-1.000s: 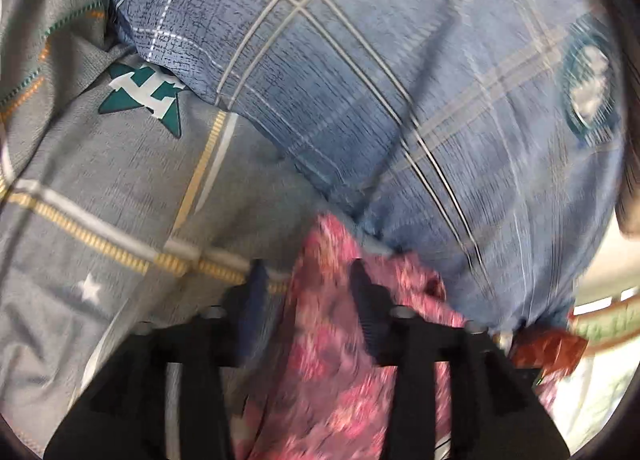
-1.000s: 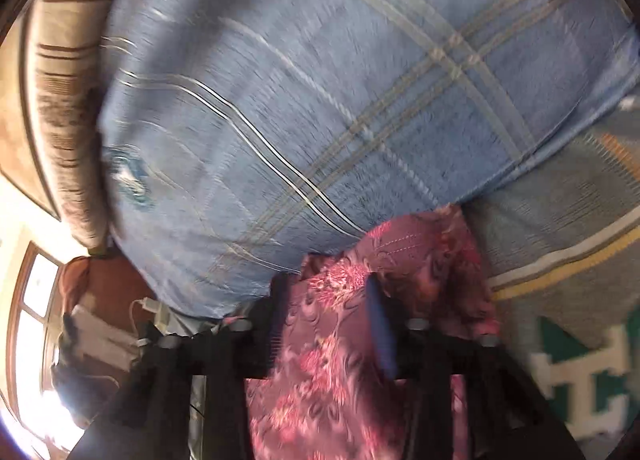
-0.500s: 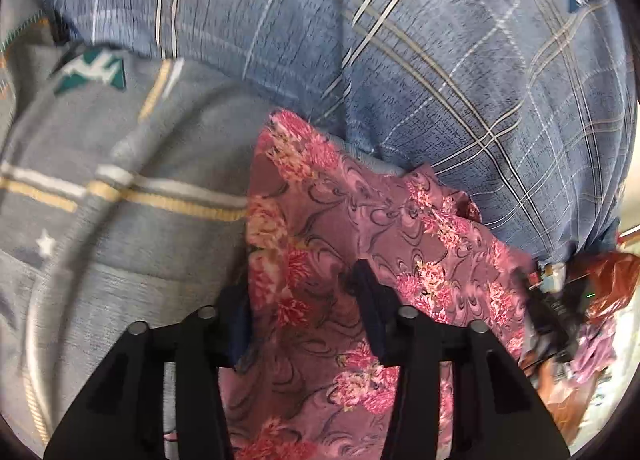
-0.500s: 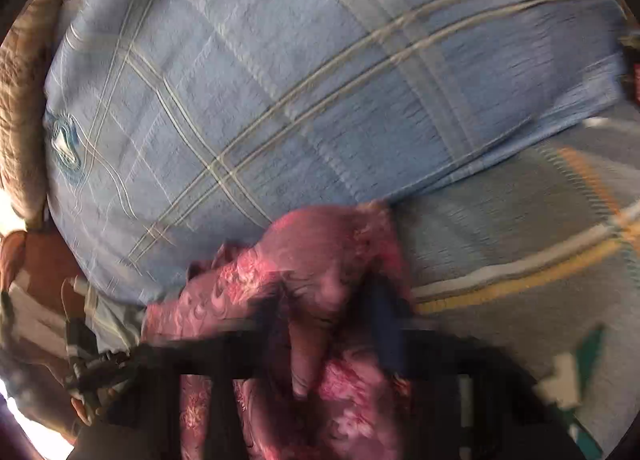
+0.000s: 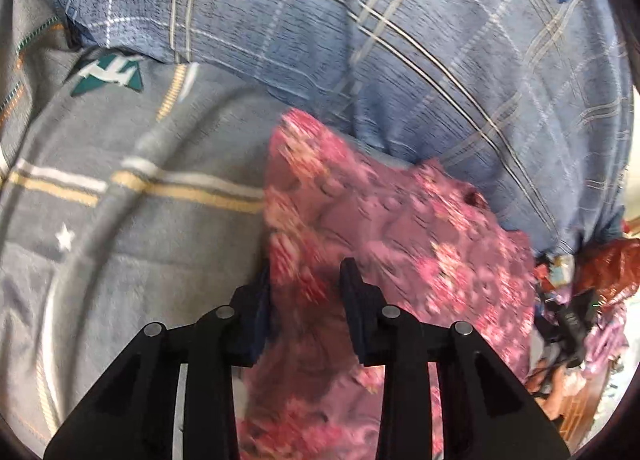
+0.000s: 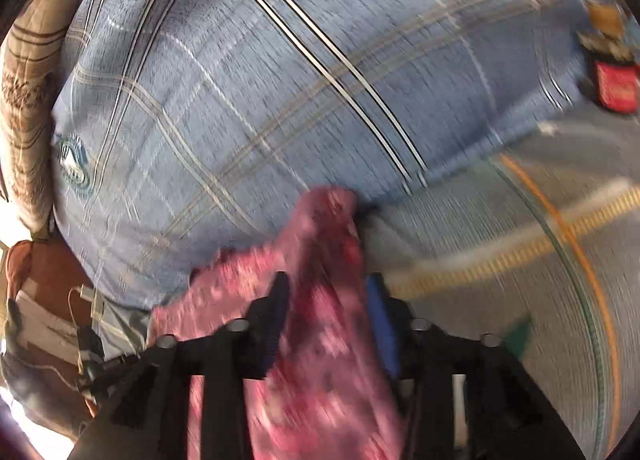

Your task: Fold small clothes

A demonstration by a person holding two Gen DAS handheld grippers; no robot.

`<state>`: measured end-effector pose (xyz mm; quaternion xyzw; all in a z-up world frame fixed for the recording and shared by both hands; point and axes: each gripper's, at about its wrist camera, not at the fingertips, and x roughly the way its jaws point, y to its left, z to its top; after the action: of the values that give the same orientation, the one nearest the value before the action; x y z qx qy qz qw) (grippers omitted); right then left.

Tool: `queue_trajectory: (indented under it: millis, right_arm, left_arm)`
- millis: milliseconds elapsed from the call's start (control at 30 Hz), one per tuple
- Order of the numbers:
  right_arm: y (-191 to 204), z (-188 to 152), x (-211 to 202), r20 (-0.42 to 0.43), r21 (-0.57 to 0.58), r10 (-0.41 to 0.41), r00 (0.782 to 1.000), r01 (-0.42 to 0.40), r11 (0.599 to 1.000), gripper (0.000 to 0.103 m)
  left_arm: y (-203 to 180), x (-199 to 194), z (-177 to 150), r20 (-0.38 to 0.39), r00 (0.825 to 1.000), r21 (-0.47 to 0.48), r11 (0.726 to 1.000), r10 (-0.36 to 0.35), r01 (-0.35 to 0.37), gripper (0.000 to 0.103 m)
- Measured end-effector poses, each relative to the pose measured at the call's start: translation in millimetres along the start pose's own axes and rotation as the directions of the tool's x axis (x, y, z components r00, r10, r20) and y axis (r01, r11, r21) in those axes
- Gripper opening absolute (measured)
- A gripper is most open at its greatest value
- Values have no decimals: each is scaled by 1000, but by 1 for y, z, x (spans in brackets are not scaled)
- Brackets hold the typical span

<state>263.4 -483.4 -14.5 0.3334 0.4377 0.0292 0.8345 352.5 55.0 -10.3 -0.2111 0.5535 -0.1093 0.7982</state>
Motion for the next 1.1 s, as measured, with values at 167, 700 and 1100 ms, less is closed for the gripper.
queue_trajectory:
  millis: [167, 700, 1100]
  right_arm:
    - [19, -24, -29, 107, -149, -6, 994, 22, 989, 5]
    - [34, -11, -4, 99, -84, -10, 995, 18, 996, 25]
    - [0, -66, -86, 171, 41, 13, 985, -20, 999, 39]
  left_arm:
    - [-6, -1, -17, 29, 999, 7, 999, 41, -41, 31]
    - [-10, 17, 0, -2, 996, 11, 996, 92, -92, 38]
    - [24, -67, -63, -8, 995, -35, 995, -96, 96, 46]
